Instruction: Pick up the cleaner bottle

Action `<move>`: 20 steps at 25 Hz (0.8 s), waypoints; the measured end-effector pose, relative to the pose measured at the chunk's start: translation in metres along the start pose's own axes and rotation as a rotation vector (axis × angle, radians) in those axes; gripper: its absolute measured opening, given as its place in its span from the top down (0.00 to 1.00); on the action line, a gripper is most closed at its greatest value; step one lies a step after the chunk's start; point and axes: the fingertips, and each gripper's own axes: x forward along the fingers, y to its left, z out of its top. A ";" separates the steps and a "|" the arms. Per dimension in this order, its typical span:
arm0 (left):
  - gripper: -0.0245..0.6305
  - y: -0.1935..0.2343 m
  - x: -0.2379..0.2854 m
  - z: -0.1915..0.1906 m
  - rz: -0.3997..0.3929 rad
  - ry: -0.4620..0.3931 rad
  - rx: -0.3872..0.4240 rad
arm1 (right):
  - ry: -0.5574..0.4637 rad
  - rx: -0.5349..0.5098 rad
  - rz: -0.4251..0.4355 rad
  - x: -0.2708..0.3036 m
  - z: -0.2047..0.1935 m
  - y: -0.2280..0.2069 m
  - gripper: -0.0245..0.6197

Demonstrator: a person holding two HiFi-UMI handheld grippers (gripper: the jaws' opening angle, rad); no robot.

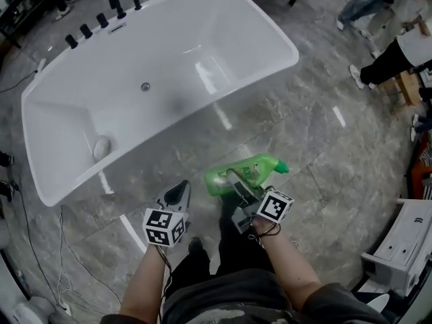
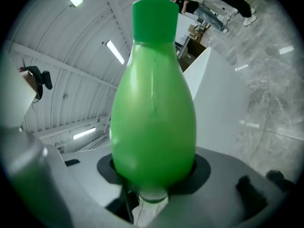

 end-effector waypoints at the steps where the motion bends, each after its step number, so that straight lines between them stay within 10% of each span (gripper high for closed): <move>1: 0.94 -0.006 -0.015 0.007 -0.008 -0.012 0.006 | -0.015 0.008 0.001 -0.007 -0.003 0.015 0.65; 20: 0.94 -0.119 -0.187 -0.004 -0.192 -0.066 0.063 | -0.219 0.028 -0.088 -0.200 -0.077 0.156 0.65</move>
